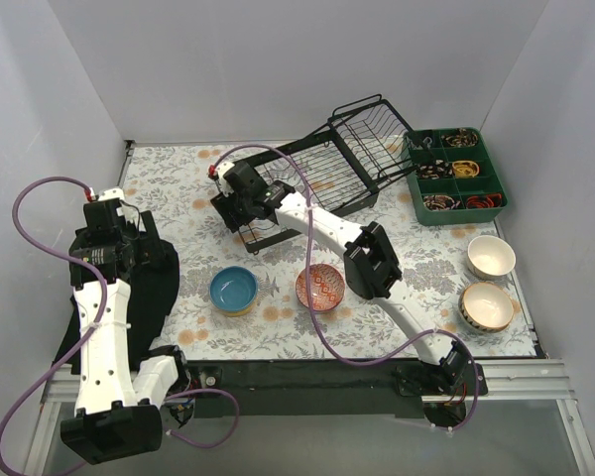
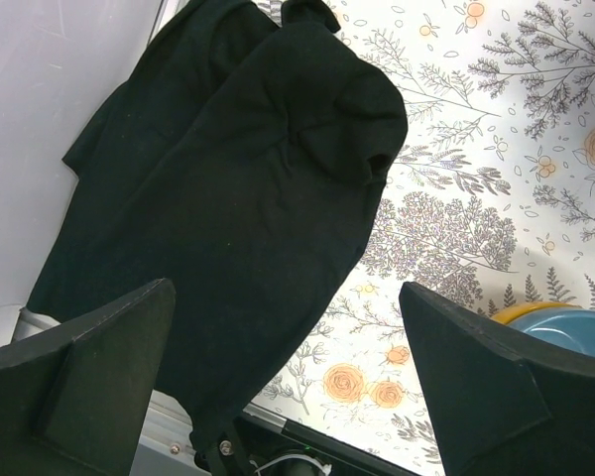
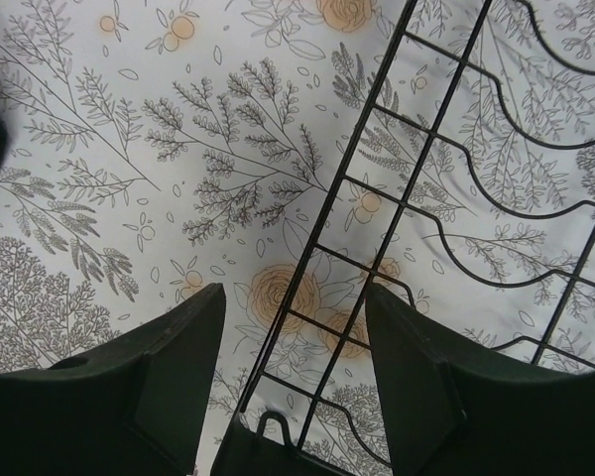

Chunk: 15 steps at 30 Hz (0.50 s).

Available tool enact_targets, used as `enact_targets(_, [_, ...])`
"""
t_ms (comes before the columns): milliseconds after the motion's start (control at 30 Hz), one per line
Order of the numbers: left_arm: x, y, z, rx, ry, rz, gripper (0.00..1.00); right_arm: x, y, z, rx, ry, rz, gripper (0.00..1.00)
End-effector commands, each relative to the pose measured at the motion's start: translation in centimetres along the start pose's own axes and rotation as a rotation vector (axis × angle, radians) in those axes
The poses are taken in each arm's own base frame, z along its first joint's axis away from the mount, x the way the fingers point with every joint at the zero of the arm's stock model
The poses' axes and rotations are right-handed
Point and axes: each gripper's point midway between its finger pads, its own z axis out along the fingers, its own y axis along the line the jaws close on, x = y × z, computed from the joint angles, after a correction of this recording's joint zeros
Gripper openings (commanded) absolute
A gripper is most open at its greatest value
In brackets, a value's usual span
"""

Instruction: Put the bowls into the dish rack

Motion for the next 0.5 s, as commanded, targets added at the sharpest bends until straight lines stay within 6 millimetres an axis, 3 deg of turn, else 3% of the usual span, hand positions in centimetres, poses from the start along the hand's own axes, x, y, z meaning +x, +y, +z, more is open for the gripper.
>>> enact_targets(0, [0.2, 0.6, -0.4, -0.027, -0.012, 0.015, 0.98, 0.8, 0.0, 1.6, 0.002, -0.003, 0.027, 0.65])
enact_targets(233, [0.2, 0.7, -0.9, -0.022, -0.033, 0.03, 0.98, 2.3, -0.2, 2.3, 0.007, 0.032, 0.008, 0.48])
enact_targets(467, [-0.1, 0.6, -0.9, -0.011, -0.059, 0.035, 0.98, 4.2, 0.5, 0.4, 0.021, 0.094, -0.043, 0.33])
